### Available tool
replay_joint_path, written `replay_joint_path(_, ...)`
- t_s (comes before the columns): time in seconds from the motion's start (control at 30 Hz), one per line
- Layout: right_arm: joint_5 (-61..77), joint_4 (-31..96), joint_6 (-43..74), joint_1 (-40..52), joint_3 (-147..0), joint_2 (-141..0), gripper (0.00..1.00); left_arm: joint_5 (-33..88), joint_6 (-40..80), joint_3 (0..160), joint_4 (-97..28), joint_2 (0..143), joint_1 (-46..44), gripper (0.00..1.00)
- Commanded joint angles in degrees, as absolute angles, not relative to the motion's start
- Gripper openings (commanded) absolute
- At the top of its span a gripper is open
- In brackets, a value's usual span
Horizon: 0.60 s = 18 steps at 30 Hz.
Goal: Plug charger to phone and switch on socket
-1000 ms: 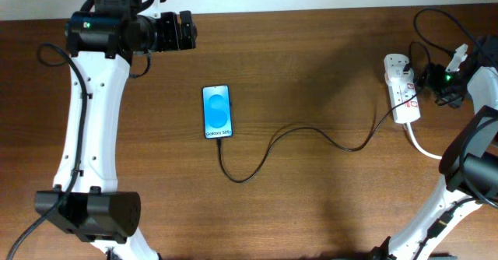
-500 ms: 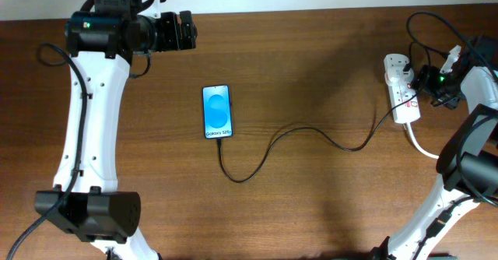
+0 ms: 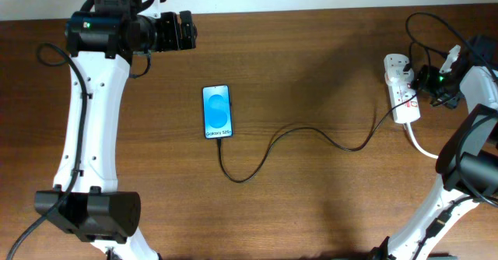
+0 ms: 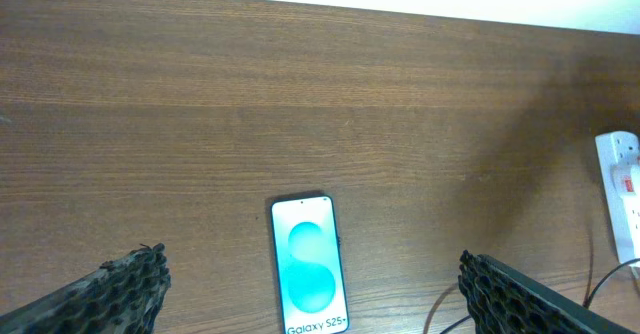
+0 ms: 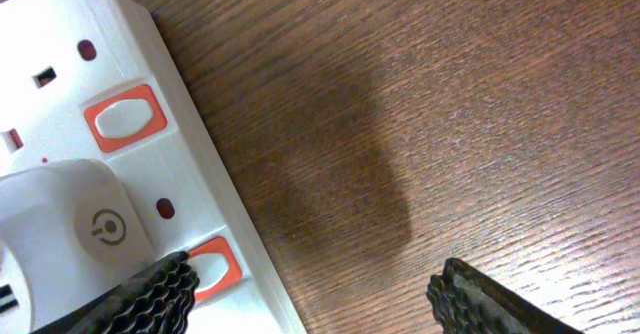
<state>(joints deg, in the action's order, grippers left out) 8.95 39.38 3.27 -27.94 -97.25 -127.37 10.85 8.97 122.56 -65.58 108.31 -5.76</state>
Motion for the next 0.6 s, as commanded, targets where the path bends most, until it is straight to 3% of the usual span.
replay_joint_path(0.0,10.00,39.55,3.20,-25.06,-94.04,-128.05,0.81,10.46,8.03,122.74,-65.65,108.40,-5.56,0.99)
replay_joint_path(0.57,10.44,41.06,3.27,-21.76,-91.77,-128.05,0.80,10.46,8.03,122.74,-65.65,108.40,-5.56,1.00)
